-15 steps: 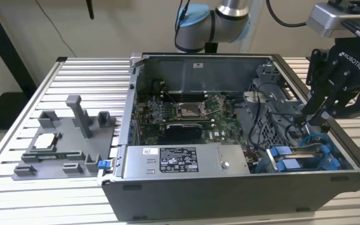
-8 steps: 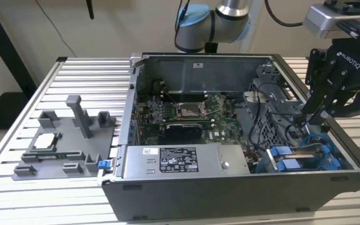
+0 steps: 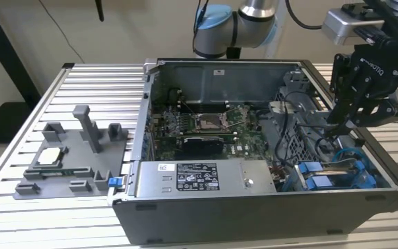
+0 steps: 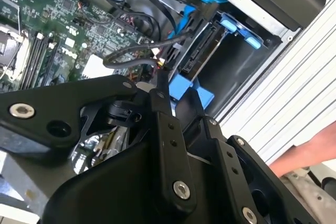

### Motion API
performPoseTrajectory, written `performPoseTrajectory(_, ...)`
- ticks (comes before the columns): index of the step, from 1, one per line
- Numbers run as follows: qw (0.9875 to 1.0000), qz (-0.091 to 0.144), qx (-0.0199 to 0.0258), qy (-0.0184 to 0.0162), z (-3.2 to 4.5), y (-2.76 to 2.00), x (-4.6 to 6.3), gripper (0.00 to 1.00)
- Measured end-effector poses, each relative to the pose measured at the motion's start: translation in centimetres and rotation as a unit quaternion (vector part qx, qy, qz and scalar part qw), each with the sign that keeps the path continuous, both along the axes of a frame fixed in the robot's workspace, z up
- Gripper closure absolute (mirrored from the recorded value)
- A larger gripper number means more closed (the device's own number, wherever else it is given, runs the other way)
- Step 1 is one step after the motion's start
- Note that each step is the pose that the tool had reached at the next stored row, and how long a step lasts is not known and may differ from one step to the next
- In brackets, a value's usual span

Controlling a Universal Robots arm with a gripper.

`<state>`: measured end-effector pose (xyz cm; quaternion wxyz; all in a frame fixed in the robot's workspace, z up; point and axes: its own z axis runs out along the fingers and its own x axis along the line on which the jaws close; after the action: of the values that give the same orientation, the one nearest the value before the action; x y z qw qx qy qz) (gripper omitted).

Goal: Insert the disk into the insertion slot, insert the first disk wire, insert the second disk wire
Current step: 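Insert the first disk wire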

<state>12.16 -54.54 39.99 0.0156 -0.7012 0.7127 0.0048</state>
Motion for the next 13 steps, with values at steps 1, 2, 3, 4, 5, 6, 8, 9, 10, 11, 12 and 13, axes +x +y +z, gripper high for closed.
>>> performPoseTrajectory(1,1.0,0.0,0.0,-0.0034,-0.09,0.06,-0.1,0.0)
performPoseTrajectory(2,1.0,0.0,0.0,-0.0071,-0.19,0.1,-0.1,0.0)
performPoseTrajectory(3,0.9999,0.0,0.0,-0.0104,-0.3,0.14,-0.2,0.0)
performPoseTrajectory(4,0.9999,0.0,0.0,-0.0131,-0.4,0.17,-0.3,0.0)
performPoseTrajectory(5,0.9999,0.0,-0.0001,-0.0155,-0.49,0.21,-0.3,0.0)
performPoseTrajectory(6,0.9998,0.001,0.0,-0.0178,-0.61,0.23,-0.4,0.0)
performPoseTrajectory(8,0.9998,0.001,0.0,-0.022,-0.82,0.27,-0.6,0.0)
performPoseTrajectory(9,0.9997,0.001,0.0,-0.024,-0.92,0.28,-0.6,0.0)
performPoseTrajectory(10,0.9997,0.001,0.0001,-0.026,-1.02,0.29,-0.7,0.0)
performPoseTrajectory(11,0.9996,0.001,0.0,-0.0279,-1.11,0.3,-0.8,0.0)
performPoseTrajectory(12,0.9996,0.001,0.0,-0.0297,-1.19,0.31,-0.9,0.0)
performPoseTrajectory(13,0.9995,0.001,0.0,-0.0315,-1.27,0.32,-1.0,0.0)
